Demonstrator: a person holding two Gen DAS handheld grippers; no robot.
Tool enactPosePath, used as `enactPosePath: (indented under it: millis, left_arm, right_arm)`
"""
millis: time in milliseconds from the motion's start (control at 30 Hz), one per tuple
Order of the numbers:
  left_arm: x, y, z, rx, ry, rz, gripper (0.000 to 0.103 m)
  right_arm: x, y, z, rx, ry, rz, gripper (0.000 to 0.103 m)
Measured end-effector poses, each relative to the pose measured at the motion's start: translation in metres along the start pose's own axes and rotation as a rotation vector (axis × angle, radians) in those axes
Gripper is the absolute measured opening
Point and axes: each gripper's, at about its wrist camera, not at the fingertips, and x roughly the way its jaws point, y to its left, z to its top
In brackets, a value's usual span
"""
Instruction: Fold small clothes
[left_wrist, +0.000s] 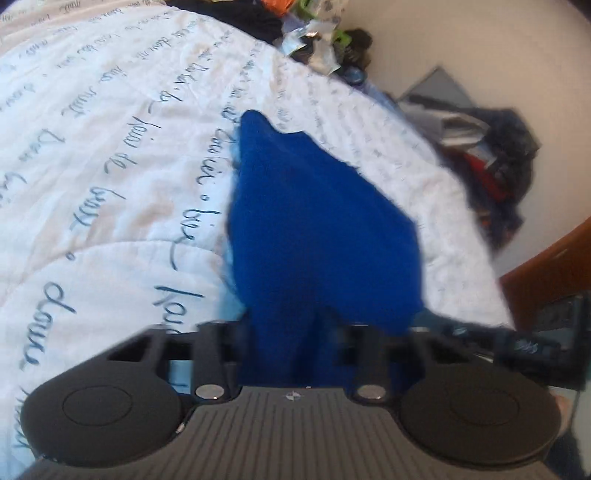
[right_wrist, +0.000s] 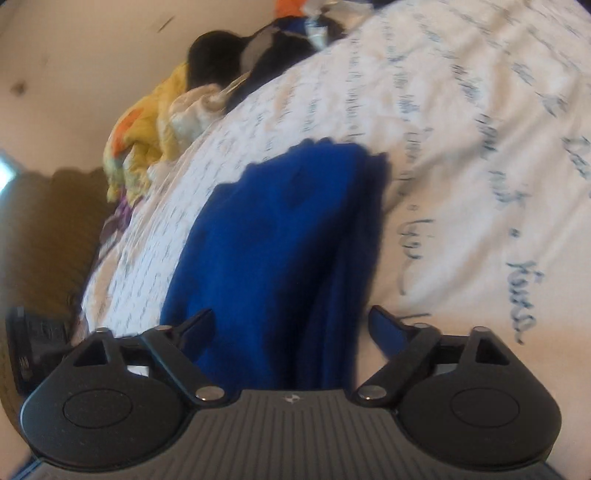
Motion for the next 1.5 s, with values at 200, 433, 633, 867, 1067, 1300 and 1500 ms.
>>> enactPosePath:
  millis: [200,433,633,867,1067,1300,1500]
  left_arm:
    - [-0.034,-0.017,0.017,0.078,-0.011,-0.014,0.013]
    - [-0.051,-0.009,-0.031,0.259,-0.098,0.167,0.071]
    - [-0.037,-0.084,-0.045,0.596,-0.232,0.061,0.083]
    - [0.032,-0.091,-0.067,0.665,-0.117,0.118,0.086]
    - [0.031,-0.080,-0.063,0.631,-0.122,0.082,0.087]
    - [0.020,-0.083,-0.073,0.657,-0.187,0.117,0.077]
    - [-0.031,-0.056,-0.086,0.552,-0.200,-0.070,0.088]
  right_arm:
    - [-0.015,0.025,0.005,-0.089,-0.003,-0.004,0.020]
    - [-0.042,0.019,-0.031,-0.120,0.019,-0.112,0.074]
    - [-0.047,0.038,0.011,-0.087,-0.183,0.003,0.074]
    - [0.049,0.015,0.052,-0.229,-0.101,-0.137,0.072]
    - [0.031,0.066,0.059,-0.226,-0.098,-0.118,0.074]
    - [0.080,0.078,0.041,-0.417,0.003,-0.166,0.074]
    - [0.001,0.088,0.000,-0.313,-0.070,0.001,0.077]
